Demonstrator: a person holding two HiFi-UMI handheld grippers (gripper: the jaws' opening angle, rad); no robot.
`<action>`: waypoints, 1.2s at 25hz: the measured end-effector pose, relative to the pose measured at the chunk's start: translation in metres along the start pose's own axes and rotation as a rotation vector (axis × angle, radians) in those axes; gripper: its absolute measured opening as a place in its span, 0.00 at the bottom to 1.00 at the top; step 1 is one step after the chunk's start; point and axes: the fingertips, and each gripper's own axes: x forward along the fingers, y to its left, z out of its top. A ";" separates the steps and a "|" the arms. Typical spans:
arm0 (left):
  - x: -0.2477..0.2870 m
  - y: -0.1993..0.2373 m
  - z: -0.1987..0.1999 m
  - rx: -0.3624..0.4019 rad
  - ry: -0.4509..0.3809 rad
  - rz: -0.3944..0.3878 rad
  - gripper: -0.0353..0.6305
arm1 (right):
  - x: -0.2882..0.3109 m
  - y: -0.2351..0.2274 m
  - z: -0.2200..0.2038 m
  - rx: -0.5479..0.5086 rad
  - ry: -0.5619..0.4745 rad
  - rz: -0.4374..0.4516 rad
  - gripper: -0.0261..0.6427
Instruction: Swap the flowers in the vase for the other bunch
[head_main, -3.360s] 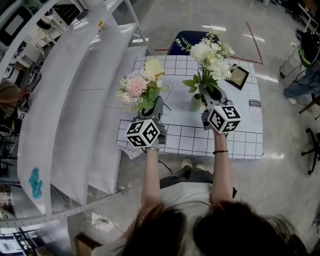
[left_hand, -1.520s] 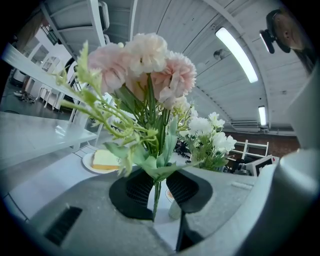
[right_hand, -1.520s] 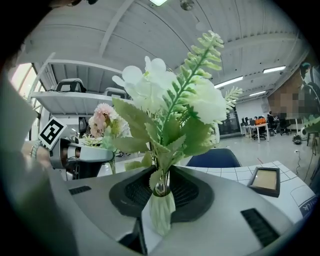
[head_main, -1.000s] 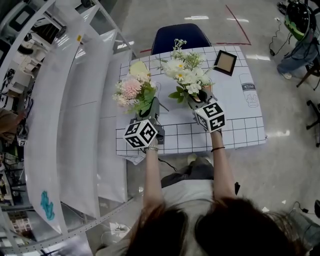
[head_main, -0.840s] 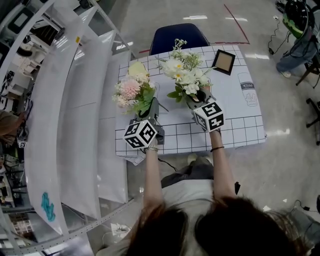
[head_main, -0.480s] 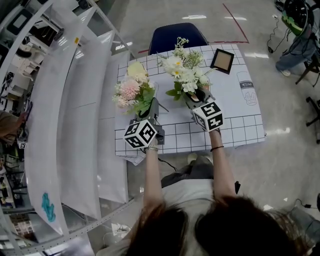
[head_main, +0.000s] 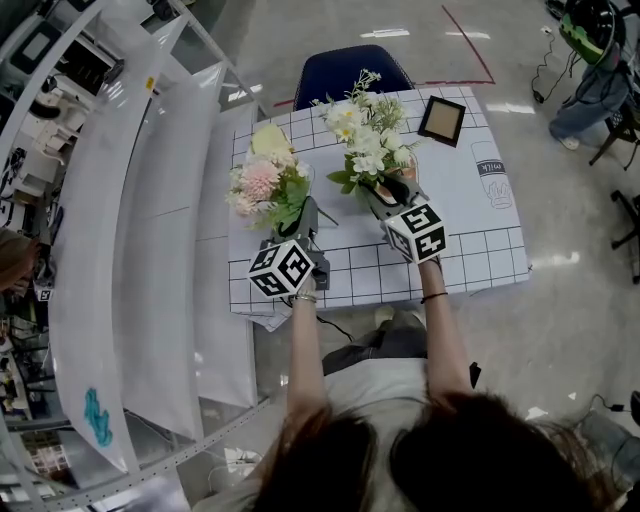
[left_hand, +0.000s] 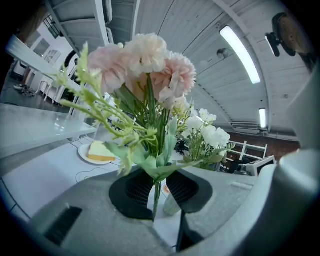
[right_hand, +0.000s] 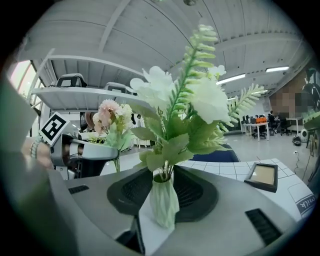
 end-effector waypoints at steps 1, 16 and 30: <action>0.000 0.000 0.000 -0.001 0.001 0.000 0.17 | 0.000 0.001 -0.001 0.000 0.004 0.001 0.18; 0.001 0.000 -0.006 -0.014 0.011 -0.013 0.17 | -0.007 -0.004 -0.008 0.034 0.011 -0.008 0.18; -0.005 -0.009 -0.008 -0.031 -0.007 0.003 0.17 | -0.024 -0.006 0.002 0.090 -0.023 0.045 0.17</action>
